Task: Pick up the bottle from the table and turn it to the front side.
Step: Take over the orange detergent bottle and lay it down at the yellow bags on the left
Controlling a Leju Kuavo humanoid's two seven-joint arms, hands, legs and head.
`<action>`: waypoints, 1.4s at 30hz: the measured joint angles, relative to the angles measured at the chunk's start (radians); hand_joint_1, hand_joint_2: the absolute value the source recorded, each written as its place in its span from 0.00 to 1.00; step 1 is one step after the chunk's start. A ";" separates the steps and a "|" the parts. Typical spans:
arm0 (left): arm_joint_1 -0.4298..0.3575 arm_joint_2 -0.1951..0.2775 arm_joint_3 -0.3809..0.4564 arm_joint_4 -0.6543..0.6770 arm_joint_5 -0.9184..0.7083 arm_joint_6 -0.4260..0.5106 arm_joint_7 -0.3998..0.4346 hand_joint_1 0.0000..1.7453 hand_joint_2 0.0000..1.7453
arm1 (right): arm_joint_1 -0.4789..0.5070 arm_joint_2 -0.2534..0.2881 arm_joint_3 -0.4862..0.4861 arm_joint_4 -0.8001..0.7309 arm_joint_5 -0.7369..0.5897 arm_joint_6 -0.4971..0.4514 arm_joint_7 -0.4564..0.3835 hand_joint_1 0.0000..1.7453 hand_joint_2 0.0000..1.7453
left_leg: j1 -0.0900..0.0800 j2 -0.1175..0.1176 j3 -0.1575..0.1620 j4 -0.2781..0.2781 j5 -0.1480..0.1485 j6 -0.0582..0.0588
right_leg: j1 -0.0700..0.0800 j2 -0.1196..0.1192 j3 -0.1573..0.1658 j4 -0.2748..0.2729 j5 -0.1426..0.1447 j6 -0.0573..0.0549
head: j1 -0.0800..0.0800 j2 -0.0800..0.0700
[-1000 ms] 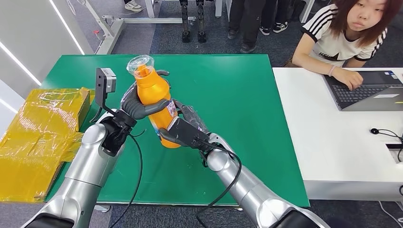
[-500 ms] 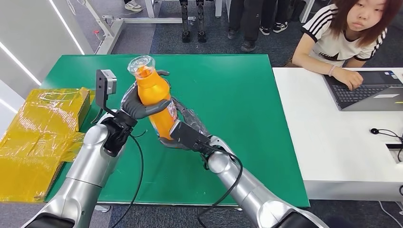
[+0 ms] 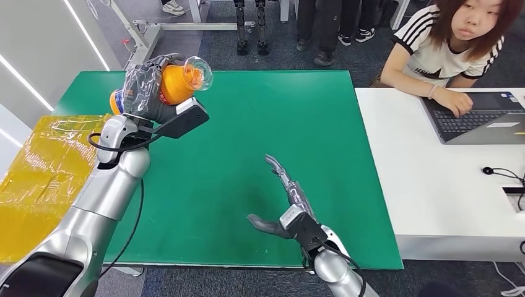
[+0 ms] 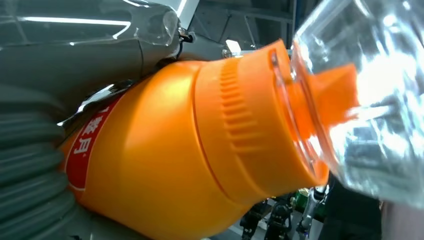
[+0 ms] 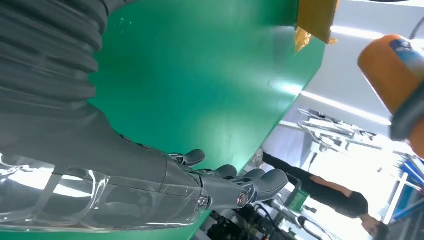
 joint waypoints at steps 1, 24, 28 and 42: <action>0.000 0.001 -0.002 0.003 0.000 0.001 0.000 1.00 1.00 | 0.006 -0.005 -0.002 -0.014 0.000 0.000 0.000 0.00 1.00 | 0.000 0.000 0.000 0.000 0.000 0.000 | 0.000 0.000 0.000 0.000 0.000 0.000 | 0.000 0.000; -0.026 0.199 -0.141 0.139 -0.630 -0.113 0.282 1.00 1.00 | 0.184 -0.025 -0.120 -0.207 0.068 0.028 -0.030 0.00 1.00 | 0.001 0.006 0.000 -0.002 0.000 -0.001 | 0.000 0.006 -0.001 0.001 0.001 -0.002 | 0.000 0.000; 0.028 0.339 -0.152 0.143 -0.625 -0.134 0.304 1.00 1.00 | 0.232 -0.026 -0.165 -0.228 0.066 0.030 -0.057 0.00 1.00 | 0.001 0.010 0.002 -0.003 -0.001 -0.003 | 0.000 0.010 -0.003 0.002 0.001 -0.002 | 0.000 0.000; 0.431 0.592 0.052 -0.034 -0.588 -0.250 0.274 1.00 1.00 | 0.312 -0.008 -0.249 -0.273 0.092 0.048 -0.074 0.00 1.00 | 0.001 0.009 0.001 -0.004 -0.002 -0.004 | 0.000 0.010 -0.004 0.001 -0.002 -0.004 | 0.000 0.000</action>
